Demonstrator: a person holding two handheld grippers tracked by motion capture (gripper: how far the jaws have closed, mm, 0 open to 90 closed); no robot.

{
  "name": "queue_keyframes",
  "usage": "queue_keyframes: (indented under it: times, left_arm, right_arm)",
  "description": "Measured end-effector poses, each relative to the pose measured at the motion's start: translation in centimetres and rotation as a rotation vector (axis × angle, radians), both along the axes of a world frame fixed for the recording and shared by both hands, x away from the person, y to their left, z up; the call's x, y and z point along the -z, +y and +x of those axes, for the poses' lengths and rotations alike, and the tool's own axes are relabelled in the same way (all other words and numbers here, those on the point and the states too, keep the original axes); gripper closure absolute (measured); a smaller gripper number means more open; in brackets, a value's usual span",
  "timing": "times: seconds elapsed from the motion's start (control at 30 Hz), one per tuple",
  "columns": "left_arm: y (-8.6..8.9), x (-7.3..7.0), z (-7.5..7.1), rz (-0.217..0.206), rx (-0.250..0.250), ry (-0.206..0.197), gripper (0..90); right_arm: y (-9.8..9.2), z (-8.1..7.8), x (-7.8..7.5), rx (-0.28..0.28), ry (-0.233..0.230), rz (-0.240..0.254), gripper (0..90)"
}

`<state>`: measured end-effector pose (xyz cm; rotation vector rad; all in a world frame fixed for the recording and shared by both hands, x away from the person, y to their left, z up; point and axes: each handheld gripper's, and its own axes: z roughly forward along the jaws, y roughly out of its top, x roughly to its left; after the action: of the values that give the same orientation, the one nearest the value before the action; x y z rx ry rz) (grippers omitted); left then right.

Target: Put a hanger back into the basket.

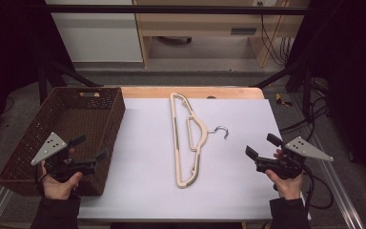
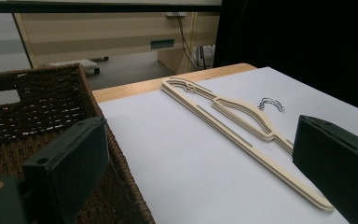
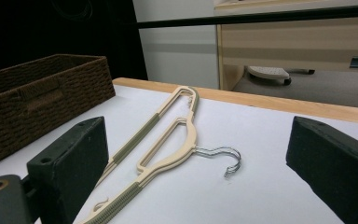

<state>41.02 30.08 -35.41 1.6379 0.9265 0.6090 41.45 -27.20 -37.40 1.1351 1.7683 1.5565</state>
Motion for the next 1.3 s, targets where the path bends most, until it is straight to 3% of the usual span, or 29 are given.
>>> queue_keyframes:
  times: [0.37,0.57,0.6,0.77,0.8,0.97,1.03,1.13,1.3]
  left_arm:
    - [-1.0,0.3,0.1,0.013,0.018,0.002,3.5]
    - [-1.7,0.4,0.1,0.026,0.029,0.006,3.7]
    - [-1.9,0.4,0.1,0.034,0.035,0.006,3.7]
    - [-2.2,0.5,0.2,0.036,0.041,0.01,3.7]
    - [-2.1,0.6,0.2,0.038,0.038,0.013,3.7]
    - [-2.0,0.6,0.2,0.034,0.033,0.009,3.7]
    - [-1.9,0.5,0.2,0.035,0.03,0.006,3.7]
    - [-1.8,0.4,0.1,0.035,0.028,0.004,3.7]
    - [-1.7,0.4,0.1,0.032,0.026,0.003,3.7]
  right_arm:
    - [2.1,0.8,0.5,-0.013,0.042,-0.032,10.5]
    - [4.9,1.9,1.3,-0.044,0.111,-0.06,16.0]
    - [6.2,2.3,1.7,-0.049,0.144,-0.077,17.1]
    - [8.4,3.1,2.5,-0.098,0.177,-0.128,19.8]
    - [9.6,3.5,2.9,-0.107,0.194,-0.151,20.4]
    - [11.2,4.1,3.8,-0.095,0.227,-0.182,24.3]
    - [12.7,4.7,4.9,-0.095,0.275,-0.209,25.9]
    - [14.1,5.2,6.3,-0.095,0.307,-0.249,28.1]
    - [15.4,5.9,8.4,-0.083,0.381,-0.281,34.8]
